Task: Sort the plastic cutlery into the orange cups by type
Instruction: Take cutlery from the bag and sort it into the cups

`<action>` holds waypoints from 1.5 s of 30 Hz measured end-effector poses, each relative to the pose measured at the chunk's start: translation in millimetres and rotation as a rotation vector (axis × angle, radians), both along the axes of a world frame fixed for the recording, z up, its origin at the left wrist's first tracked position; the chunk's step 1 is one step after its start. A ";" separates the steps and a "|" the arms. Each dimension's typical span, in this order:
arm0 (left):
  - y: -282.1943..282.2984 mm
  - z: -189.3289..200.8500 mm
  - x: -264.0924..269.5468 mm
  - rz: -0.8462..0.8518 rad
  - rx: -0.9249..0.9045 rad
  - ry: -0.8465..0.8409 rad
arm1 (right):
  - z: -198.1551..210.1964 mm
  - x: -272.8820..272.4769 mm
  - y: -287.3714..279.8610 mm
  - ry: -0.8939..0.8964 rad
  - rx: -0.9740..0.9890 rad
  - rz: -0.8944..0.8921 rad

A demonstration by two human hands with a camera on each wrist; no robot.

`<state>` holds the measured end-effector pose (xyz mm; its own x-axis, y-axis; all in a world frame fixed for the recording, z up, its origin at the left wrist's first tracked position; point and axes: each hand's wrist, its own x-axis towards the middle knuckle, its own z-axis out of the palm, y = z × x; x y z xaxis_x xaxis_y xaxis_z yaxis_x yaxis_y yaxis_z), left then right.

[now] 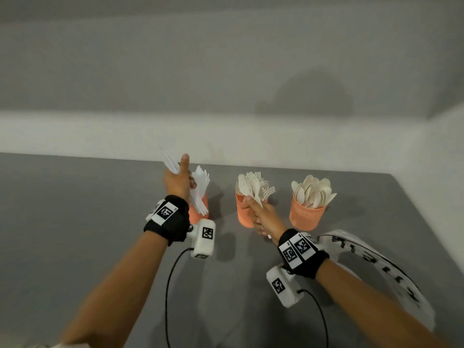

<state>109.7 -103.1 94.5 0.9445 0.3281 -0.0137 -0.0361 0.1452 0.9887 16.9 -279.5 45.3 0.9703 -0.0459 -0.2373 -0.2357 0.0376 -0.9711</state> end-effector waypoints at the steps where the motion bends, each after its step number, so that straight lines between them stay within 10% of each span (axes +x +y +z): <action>1: 4.4 8.6 5.5 0.040 0.017 -0.043 | 1.6 4.0 1.2 0.034 0.042 -0.010; 19: 13.3 -60.8 42.7 0.096 0.403 -0.079 | -12.2 16.5 -5.0 0.087 0.060 0.058; 32: 25.3 -66.2 42.7 0.023 1.252 -0.250 | -9.7 13.3 -2.8 0.068 0.099 0.013; 39: -21.5 -15.1 -7.6 0.049 0.719 -0.484 | -3.0 7.9 -4.8 0.002 0.115 -0.009; 45: -78.8 -29.0 -56.5 -0.369 0.476 -0.011 | -5.2 3.8 -3.3 -0.034 0.099 -0.055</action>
